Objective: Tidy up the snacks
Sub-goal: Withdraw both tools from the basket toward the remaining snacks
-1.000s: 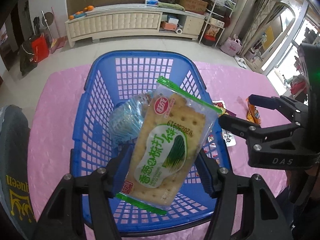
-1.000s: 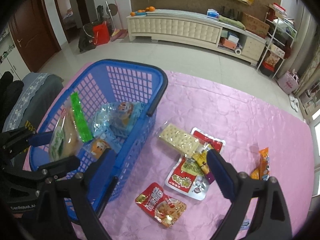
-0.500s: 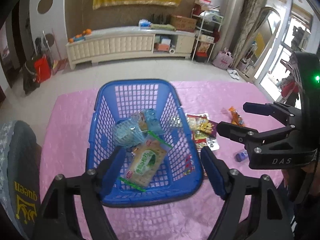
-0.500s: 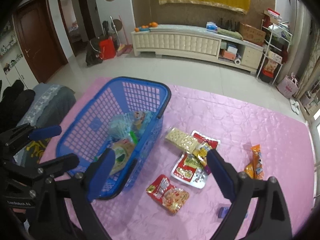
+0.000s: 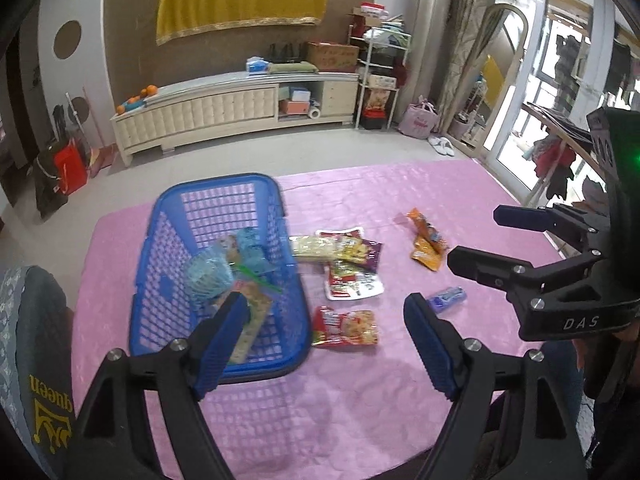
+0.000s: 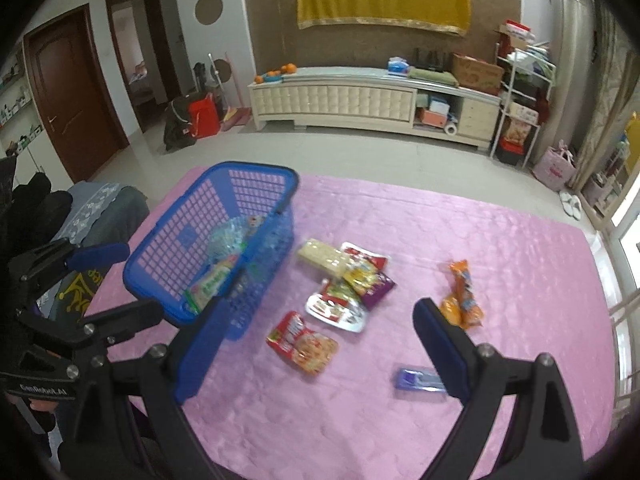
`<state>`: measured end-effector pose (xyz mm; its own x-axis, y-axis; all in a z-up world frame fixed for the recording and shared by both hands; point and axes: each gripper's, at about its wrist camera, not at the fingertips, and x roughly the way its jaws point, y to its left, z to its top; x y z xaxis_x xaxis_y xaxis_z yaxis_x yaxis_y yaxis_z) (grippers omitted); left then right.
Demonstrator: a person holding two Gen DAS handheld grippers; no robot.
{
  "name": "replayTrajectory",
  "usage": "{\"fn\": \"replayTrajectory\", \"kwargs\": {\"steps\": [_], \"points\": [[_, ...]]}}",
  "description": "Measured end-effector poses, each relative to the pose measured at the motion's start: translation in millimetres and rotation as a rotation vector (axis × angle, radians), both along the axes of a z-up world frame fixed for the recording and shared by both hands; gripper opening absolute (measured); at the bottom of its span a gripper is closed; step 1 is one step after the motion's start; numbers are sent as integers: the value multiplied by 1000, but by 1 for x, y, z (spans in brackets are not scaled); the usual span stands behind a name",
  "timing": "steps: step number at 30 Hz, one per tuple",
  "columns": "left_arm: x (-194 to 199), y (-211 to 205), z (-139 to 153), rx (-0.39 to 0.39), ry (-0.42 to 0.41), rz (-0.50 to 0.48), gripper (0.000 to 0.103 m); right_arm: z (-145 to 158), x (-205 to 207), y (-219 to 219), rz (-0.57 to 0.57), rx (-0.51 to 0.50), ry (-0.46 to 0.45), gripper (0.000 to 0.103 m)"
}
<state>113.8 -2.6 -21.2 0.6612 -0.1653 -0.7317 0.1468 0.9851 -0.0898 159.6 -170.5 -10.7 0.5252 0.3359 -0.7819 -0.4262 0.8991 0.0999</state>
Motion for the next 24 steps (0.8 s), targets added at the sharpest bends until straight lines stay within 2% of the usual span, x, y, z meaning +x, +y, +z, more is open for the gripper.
{"fn": "replayTrajectory", "kwargs": {"steps": [14,24], "points": [[42,-82,-18,-5,56,-75,79,-16,21,-87,-73,-14,30,95],[79,-109,-48,-5,104,-72,79,-57,56,-118,-85,-10,65,95]]}}
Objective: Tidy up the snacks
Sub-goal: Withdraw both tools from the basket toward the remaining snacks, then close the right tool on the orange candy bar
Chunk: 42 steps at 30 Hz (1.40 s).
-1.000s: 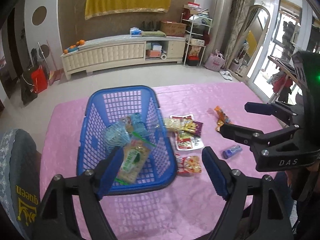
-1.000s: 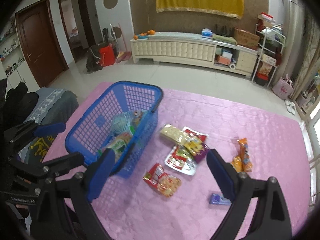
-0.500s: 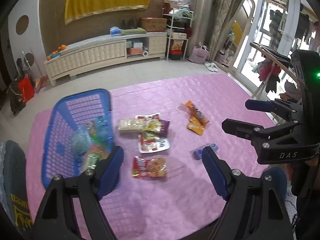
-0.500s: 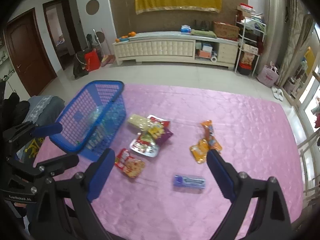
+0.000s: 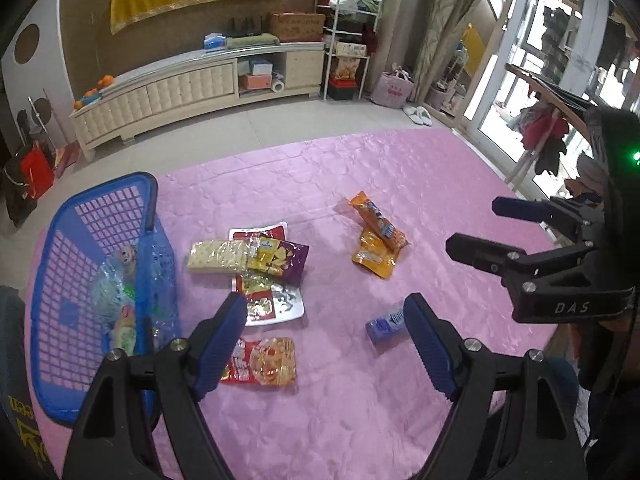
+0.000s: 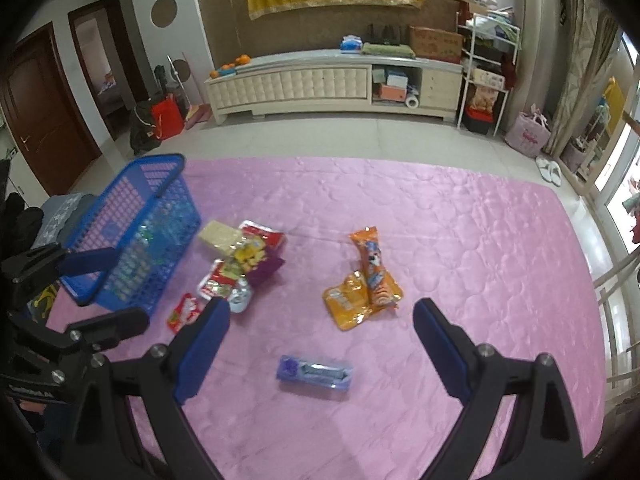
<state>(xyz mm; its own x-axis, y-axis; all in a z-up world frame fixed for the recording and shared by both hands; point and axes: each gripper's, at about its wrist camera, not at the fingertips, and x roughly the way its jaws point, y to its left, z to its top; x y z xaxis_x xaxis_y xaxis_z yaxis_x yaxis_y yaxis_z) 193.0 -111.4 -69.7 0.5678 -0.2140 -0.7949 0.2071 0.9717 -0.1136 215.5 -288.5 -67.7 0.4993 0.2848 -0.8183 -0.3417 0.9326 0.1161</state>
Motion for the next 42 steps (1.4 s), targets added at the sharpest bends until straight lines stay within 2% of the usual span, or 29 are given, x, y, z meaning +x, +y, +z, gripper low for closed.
{"fn": "replayTrajectory", "kwargs": {"steps": [6,12,16,21,22,26,28,29,30,31,33,38,42], "points": [[32,2,-27,-20,56,28,79,-35,30,-5,-2,11,46,95],[61,7,-54,-22,73,82,79,-68,59,-3,12,-50,54,94],[78,8,-69,-36,94,87,79,-91,76,-3,16,-37,94,85],[92,5,-83,-15,108,82,79,-115,91,-1,5,-44,99,84],[94,5,-85,-9,109,79,79,-121,93,-1,5,-44,105,81],[96,5,-88,0,120,66,79,-138,99,-3,-2,-32,135,56],[97,5,-90,2,125,61,79,-144,100,-3,-10,-46,145,48],[97,4,-90,5,125,61,79,-142,99,-4,-12,-46,131,34],[97,4,-90,7,124,60,79,-139,97,-4,-13,-49,118,26],[96,4,-90,6,123,58,79,-135,95,-5,-13,-45,102,22],[95,2,-88,0,122,54,79,-125,88,-8,-13,-13,75,20],[93,-10,-85,8,115,16,79,-109,73,-21,-36,59,77,19],[97,-25,-82,23,117,-37,79,-100,60,-36,-99,65,84,19]]}}
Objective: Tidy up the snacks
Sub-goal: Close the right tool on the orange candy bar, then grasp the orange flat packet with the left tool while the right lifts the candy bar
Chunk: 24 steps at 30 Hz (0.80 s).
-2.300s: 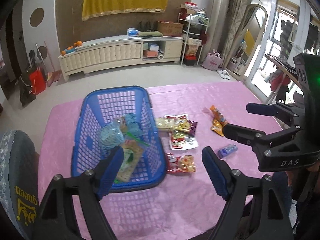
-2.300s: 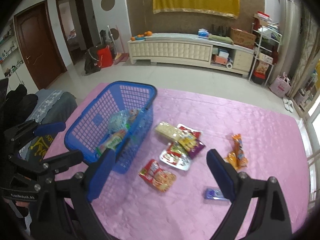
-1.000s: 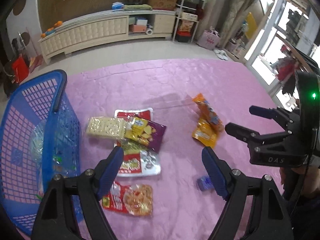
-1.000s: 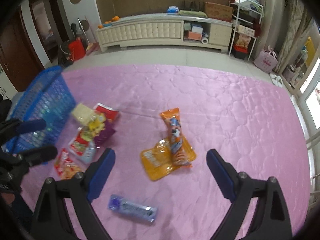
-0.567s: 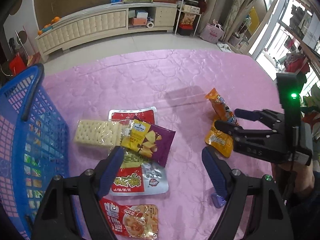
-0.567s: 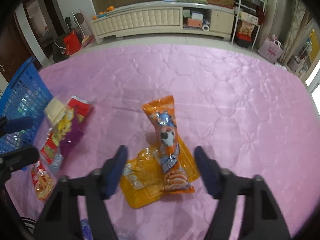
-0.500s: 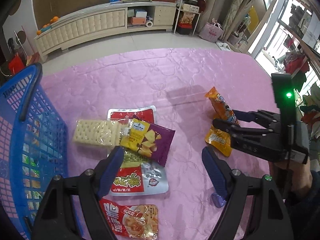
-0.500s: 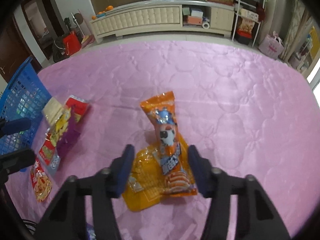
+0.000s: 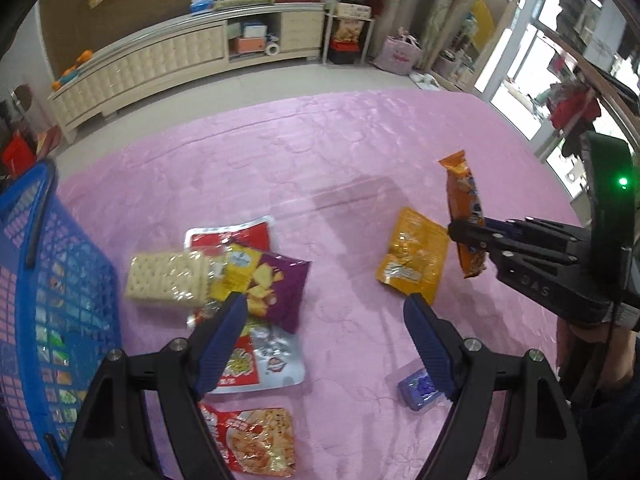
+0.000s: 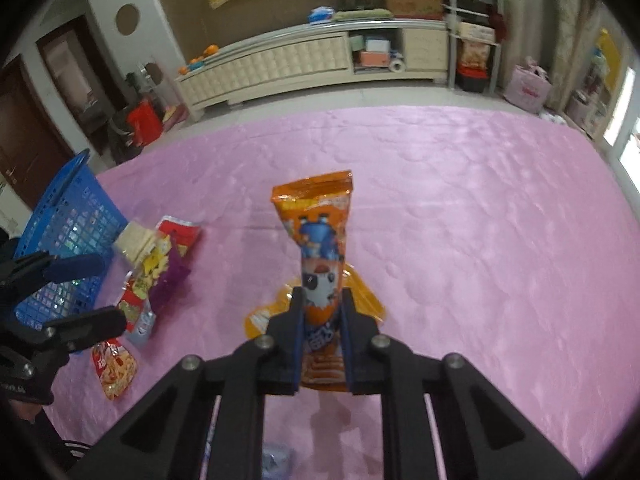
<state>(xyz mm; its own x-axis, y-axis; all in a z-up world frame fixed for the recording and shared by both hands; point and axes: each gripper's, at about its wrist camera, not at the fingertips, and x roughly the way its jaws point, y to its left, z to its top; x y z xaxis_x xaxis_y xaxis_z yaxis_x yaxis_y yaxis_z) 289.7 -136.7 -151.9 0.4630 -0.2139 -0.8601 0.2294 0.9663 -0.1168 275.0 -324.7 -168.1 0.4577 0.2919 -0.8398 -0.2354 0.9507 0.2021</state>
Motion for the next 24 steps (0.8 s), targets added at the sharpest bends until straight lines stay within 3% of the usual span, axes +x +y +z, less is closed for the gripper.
{"fn": "replayTrajectory", "kwargs": {"steps": [9,13,17,24], "points": [[14,-50,-9,53,-2,-159,79,2,-5,-23,-76,-36,12,19],[28,-71,-22,64,45,-236,79,3,-5,-25,-83,-37,10,19],[41,-90,-36,77,80,-282,79,2,-6,-29,-94,-94,-16,19],[63,-110,-66,140,112,-320,79,-5,-1,-45,-115,-74,7,19]]}}
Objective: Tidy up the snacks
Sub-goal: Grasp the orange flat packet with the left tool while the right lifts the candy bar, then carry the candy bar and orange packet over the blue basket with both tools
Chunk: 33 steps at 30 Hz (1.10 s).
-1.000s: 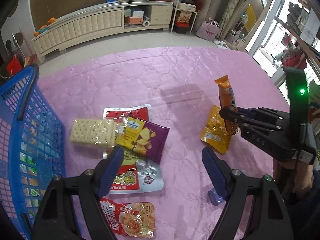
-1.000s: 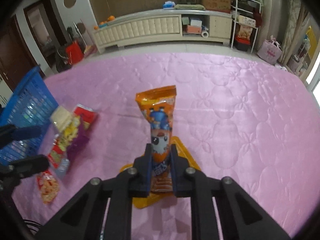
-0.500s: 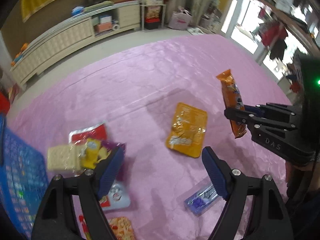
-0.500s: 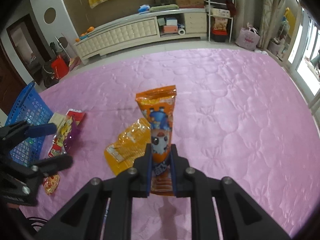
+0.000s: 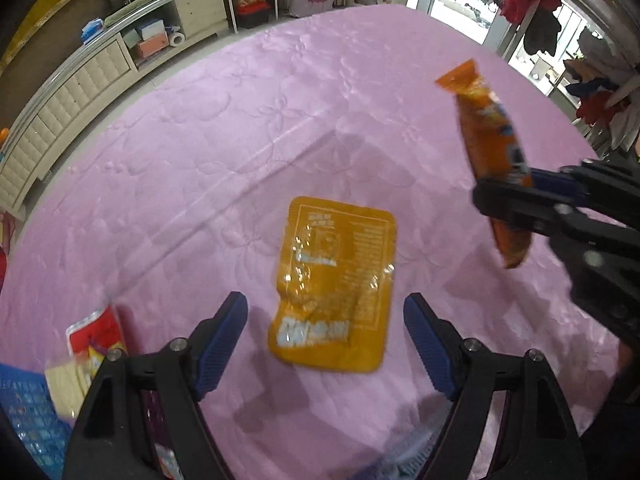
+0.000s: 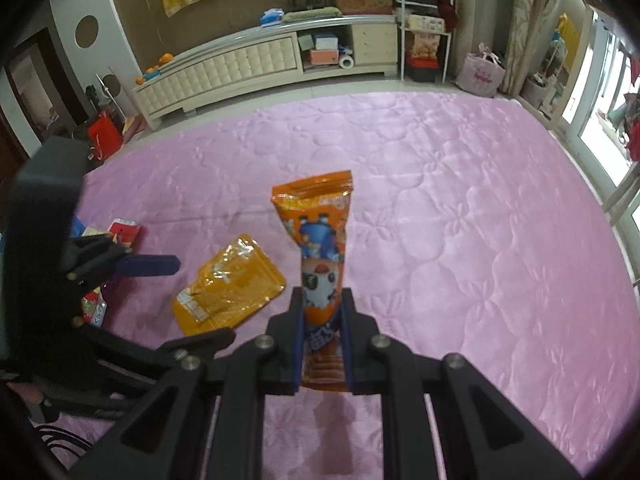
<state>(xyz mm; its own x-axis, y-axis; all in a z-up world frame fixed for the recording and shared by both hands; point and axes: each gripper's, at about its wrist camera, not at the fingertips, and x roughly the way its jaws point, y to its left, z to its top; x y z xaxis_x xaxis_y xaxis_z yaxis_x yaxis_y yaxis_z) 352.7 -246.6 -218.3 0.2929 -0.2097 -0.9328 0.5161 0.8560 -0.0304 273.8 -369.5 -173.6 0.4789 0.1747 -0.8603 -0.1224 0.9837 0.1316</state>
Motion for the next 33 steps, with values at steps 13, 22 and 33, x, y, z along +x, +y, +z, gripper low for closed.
{"fn": "replayTrajectory", "kwargs": {"steps": [13,22,33], "points": [[1,-17,2,41,36,15,42,-4,1,-9,5,42,4,19],[-26,-23,14,-20,23,25,9,-13,1,-1,16,63,50,19],[-62,4,52,-66,-50,71,9,4,-18,28,67,86,64,19]]}}
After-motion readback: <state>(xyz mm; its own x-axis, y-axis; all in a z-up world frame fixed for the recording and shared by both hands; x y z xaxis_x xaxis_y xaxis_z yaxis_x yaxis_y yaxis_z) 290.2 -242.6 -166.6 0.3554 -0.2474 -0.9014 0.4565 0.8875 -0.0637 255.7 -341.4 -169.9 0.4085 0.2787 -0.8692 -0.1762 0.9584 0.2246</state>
